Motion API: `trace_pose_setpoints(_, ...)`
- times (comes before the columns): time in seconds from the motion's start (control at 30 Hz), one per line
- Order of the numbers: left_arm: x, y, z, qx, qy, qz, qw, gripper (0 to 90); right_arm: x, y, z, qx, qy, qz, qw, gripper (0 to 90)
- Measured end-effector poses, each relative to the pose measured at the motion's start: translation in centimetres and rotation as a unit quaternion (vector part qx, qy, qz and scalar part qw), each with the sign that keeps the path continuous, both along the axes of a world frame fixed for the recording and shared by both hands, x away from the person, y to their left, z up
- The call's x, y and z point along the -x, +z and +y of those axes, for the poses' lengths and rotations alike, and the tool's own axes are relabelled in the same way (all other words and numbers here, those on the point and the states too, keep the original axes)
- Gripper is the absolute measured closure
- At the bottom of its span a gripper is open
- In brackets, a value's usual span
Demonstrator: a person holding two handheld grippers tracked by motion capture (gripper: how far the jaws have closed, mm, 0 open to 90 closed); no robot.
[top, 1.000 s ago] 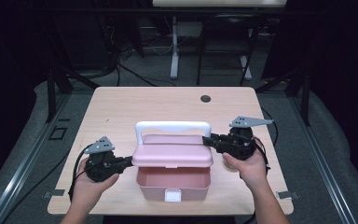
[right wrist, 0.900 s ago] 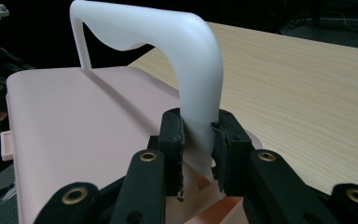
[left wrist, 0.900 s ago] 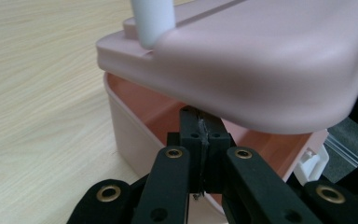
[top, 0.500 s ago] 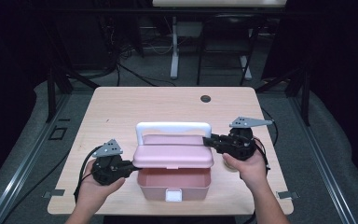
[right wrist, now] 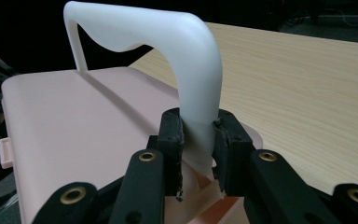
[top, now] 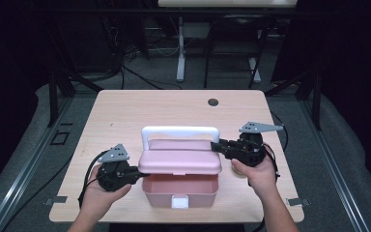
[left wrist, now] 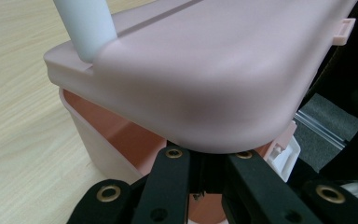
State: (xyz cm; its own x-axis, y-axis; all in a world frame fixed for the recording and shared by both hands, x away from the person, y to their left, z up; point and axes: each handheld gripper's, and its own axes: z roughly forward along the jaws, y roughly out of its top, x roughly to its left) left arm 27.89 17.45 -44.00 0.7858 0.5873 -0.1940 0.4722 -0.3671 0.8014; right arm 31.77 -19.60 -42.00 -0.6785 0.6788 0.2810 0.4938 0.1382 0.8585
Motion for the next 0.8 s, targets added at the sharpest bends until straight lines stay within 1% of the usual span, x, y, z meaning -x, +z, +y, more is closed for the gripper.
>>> trace_pose_setpoints(0.03,0.0,0.0,0.0,0.0,0.0,0.0,1.0,89.9,0.0,0.0,0.0,0.0,0.0,0.0,1.0,73.6)
trace_pose_setpoints(0.07,-0.1,0.1,0.0,-0.001,0.001,-0.001,1.0,89.9,0.1,0.0,-0.2,-0.007,-0.003,-0.002,1.0,72.7)
trace_pose_setpoints(0.13,-0.1,0.1,0.1,0.001,0.001,0.0,1.0,89.9,0.2,0.1,-0.3,-0.008,-0.005,-0.004,1.0,72.1)
trace_pose_setpoints(0.2,-0.2,0.2,0.1,0.002,0.001,-0.002,1.0,89.9,0.6,0.4,-0.7,-0.012,-0.018,-0.012,0.9997,69.8)
trace_pose_setpoints(0.37,-0.2,0.5,0.2,0.006,0.0,-0.004,1.0,89.9,0.9,0.6,-1.3,-0.021,-0.031,-0.017,0.9992,70.0)
trace_pose_setpoints(0.43,-0.3,0.7,0.2,0.011,0.0,-0.006,0.9999,89.9,1.1,0.6,-1.5,-0.018,-0.035,-0.021,0.999,70.6)
trace_pose_setpoints(0.47,-0.3,0.7,0.2,0.01,-0.001,-0.009,0.9999,89.8,1.2,0.6,-1.5,-0.016,-0.038,-0.021,0.9989,71.2)
trace_pose_setpoints(0.5,-0.3,0.8,0.2,0.011,0.0,-0.008,0.9999,89.9,1.4,0.6,-1.6,-0.012,-0.044,-0.025,0.9987,72.5)
trace_pose_setpoints(0.6,-0.4,0.9,0.2,0.014,0.0,-0.008,0.9999,89.8,1.5,0.5,-1.7,-0.009,-0.049,-0.028,0.9984,74.2)
trace_pose_setpoints(0.8,-0.8,1.4,0.2,0.018,0.004,-0.016,0.9997,89.9,2.0,0.2,-2.1,0.006,-0.062,-0.022,0.9978,80.7)
